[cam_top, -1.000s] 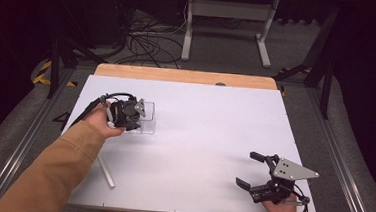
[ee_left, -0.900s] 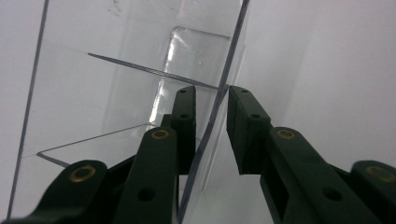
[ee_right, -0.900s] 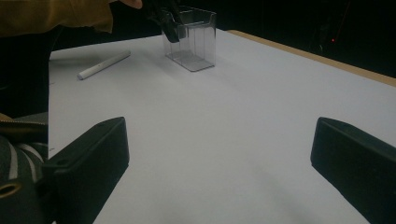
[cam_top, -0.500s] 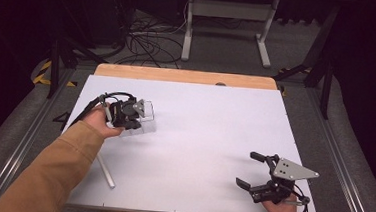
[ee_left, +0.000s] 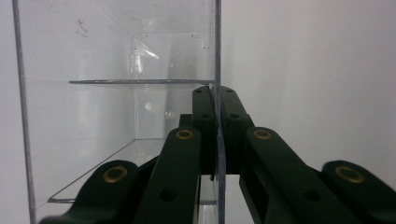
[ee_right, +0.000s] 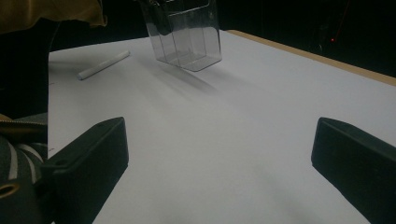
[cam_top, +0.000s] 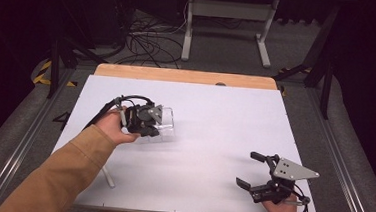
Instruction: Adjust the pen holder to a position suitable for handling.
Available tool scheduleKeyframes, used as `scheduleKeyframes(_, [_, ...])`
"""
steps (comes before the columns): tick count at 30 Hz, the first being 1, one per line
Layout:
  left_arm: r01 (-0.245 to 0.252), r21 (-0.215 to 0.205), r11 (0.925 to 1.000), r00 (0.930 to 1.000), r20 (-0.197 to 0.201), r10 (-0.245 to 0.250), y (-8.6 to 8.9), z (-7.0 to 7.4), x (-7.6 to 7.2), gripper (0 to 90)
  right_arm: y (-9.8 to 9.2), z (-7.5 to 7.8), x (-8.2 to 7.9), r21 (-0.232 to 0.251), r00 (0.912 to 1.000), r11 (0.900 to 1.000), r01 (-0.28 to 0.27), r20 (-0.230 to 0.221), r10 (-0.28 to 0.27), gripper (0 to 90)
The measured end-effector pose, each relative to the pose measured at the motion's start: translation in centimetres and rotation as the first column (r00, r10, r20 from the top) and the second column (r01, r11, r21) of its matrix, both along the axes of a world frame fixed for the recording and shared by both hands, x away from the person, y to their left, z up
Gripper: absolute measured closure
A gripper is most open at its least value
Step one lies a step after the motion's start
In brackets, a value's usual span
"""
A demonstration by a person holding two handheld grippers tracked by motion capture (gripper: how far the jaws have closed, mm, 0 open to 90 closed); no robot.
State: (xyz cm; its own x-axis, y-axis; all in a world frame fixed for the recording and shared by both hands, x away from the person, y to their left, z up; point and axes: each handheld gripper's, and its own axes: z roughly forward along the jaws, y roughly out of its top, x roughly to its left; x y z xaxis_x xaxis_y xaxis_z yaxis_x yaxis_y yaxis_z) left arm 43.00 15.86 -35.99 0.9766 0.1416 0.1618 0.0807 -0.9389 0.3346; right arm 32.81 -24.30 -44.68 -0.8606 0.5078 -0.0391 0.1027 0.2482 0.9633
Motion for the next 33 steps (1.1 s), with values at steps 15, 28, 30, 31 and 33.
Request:
scheduleKeyframes(15, [0.086, 0.010, 0.9962, 0.9941, -0.067, -0.085, -5.4, -1.5, -1.3, 87.7, -0.2, 0.0, -0.1, 0.003, 1.0000, 1.000, 0.002, 0.002, -0.002, 4.5])
scheduleKeyframes(28, [0.079, 0.045, 0.9959, 0.9938, -0.083, -0.075, -6.8, -2.5, -1.1, 87.2, -0.2, 0.0, -0.1, 0.001, 1.0000, 1.000, 0.000, 0.002, 0.000, 4.5])
scheduleKeyframes(30, [0.079, 0.041, 0.9960, 0.9936, -0.084, -0.076, -6.8, -2.5, -1.1, 87.1, -0.2, -0.1, -0.1, -0.003, 1.0000, 1.000, -0.001, 0.000, 0.001, 4.5])
scheduleKeyframes(31, [0.095, 0.045, 0.9945, 0.9925, -0.081, -0.091, -6.9, -2.6, -1.2, 87.1, -0.2, -0.1, -0.1, -0.003, 1.0000, 1.000, -0.001, 0.001, 0.001, 4.5])
scheduleKeyframes(33, [0.102, 0.040, 0.9940, 0.9916, -0.084, -0.098, -6.9, -2.6, -1.3, 87.2, -0.2, -0.1, -0.1, -0.004, 1.0000, 1.000, -0.002, 0.001, 0.002, 4.5])
